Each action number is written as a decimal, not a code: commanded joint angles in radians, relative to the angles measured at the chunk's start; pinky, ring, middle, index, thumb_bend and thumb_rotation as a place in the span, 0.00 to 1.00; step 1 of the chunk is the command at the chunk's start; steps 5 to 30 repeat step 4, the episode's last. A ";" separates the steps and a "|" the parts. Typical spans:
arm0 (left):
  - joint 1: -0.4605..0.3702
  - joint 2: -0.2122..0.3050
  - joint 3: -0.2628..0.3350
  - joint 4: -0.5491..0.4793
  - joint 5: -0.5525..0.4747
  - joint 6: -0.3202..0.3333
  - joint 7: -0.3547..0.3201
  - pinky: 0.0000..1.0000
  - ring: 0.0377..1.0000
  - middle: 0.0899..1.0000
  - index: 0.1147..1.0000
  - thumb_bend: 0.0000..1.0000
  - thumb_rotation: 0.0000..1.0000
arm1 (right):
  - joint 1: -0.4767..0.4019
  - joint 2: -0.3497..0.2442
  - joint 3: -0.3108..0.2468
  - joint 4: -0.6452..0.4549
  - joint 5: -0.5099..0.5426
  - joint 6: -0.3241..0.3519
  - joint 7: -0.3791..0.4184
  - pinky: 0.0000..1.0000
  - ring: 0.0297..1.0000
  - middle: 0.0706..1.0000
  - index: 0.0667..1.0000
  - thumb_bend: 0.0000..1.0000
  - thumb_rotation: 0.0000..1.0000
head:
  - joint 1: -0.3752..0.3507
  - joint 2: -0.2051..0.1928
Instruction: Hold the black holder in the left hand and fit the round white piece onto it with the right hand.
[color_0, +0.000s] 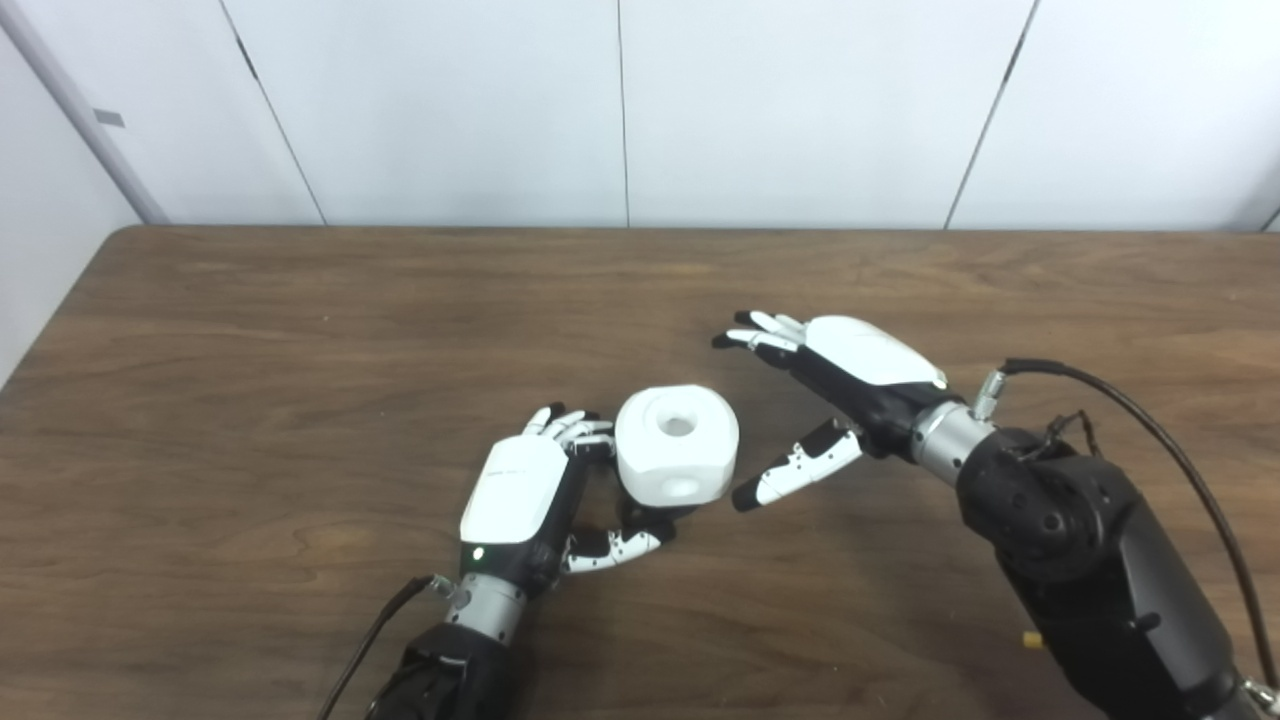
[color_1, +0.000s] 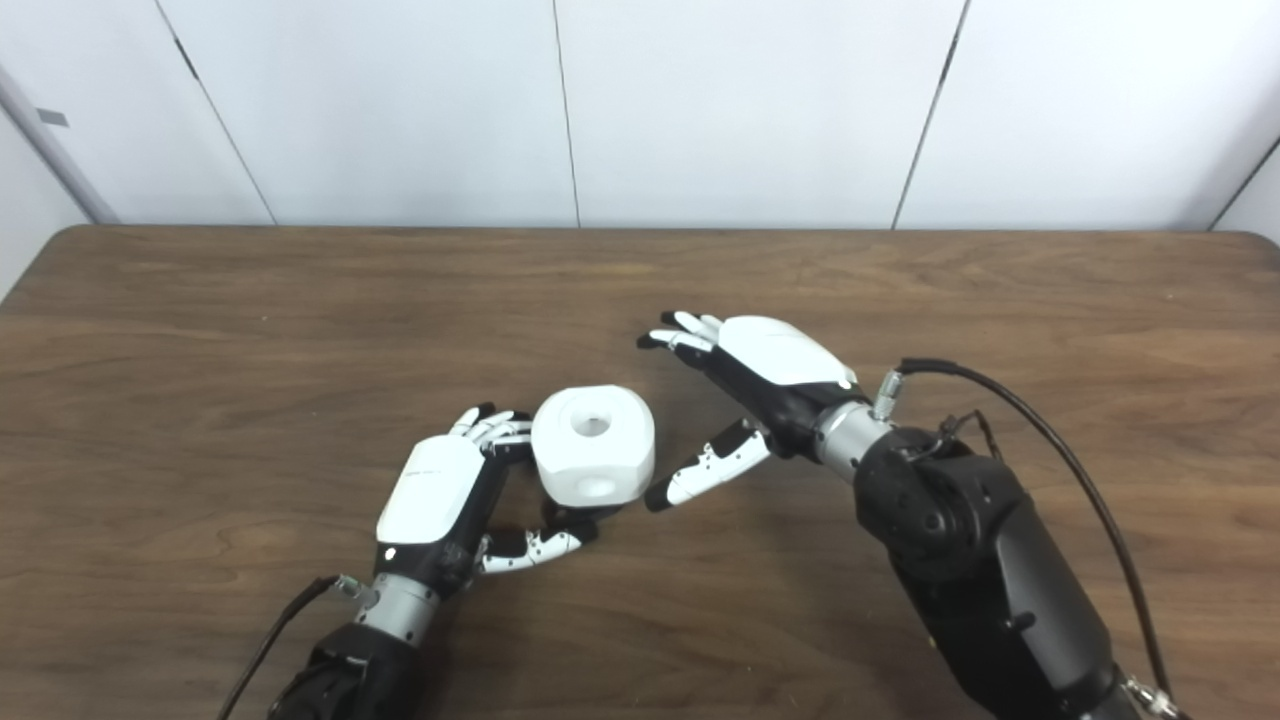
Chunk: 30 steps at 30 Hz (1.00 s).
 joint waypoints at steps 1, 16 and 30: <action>0.016 0.003 -0.007 0.020 0.005 0.018 -0.048 0.94 0.85 0.74 0.42 0.52 0.06 | -0.023 -0.016 -0.024 -0.035 0.006 -0.003 -0.008 1.00 1.00 1.00 0.91 1.00 0.51 | -0.001 0.002; 0.015 -0.001 -0.001 0.019 0.004 0.033 -0.056 0.95 0.85 0.75 0.43 0.52 0.06 | -0.021 -0.027 -0.031 -0.037 0.009 -0.003 -0.010 1.00 1.00 1.00 0.91 1.00 0.52 | -0.001 0.002; 0.015 -0.001 -0.001 0.019 0.004 0.033 -0.056 0.95 0.85 0.75 0.43 0.52 0.06 | -0.021 -0.027 -0.031 -0.037 0.009 -0.003 -0.010 1.00 1.00 1.00 0.91 1.00 0.52 | -0.001 0.002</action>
